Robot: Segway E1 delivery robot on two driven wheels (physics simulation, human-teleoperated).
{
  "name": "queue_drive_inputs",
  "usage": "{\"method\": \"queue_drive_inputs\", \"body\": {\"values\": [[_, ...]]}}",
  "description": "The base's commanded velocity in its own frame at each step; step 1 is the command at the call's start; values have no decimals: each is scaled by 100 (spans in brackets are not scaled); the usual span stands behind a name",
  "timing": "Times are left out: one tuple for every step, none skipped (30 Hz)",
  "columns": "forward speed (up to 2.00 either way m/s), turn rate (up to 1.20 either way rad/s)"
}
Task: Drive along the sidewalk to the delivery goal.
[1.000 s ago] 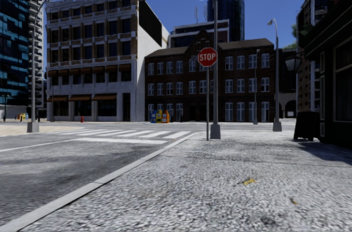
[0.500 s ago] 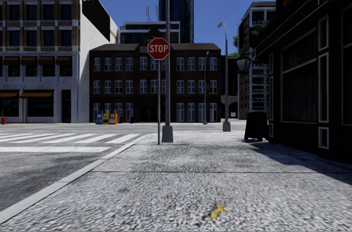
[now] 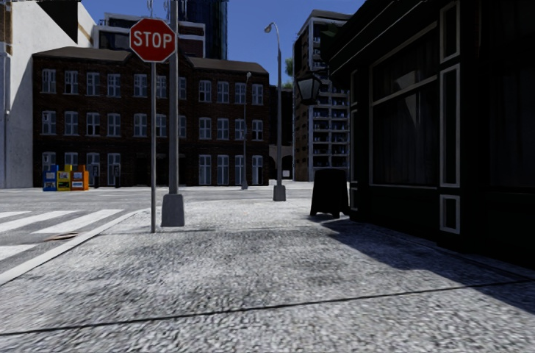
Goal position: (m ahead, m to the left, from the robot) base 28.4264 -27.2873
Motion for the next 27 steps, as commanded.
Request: {"method": "queue_drive_inputs", "body": {"values": [[200, 0], [200, 0], [200, 0], [200, 0], [200, 0], [200, 0], [200, 0], [200, 0], [200, 0], [200, 0], [200, 0], [200, 0], [200, 0], [200, 0], [200, 0], [200, 0], [200, 0], [200, 0], [200, 0], [200, 0], [200, 0], [200, 0], [200, 0], [200, 0], [200, 0], [200, 0], [200, 0]]}}
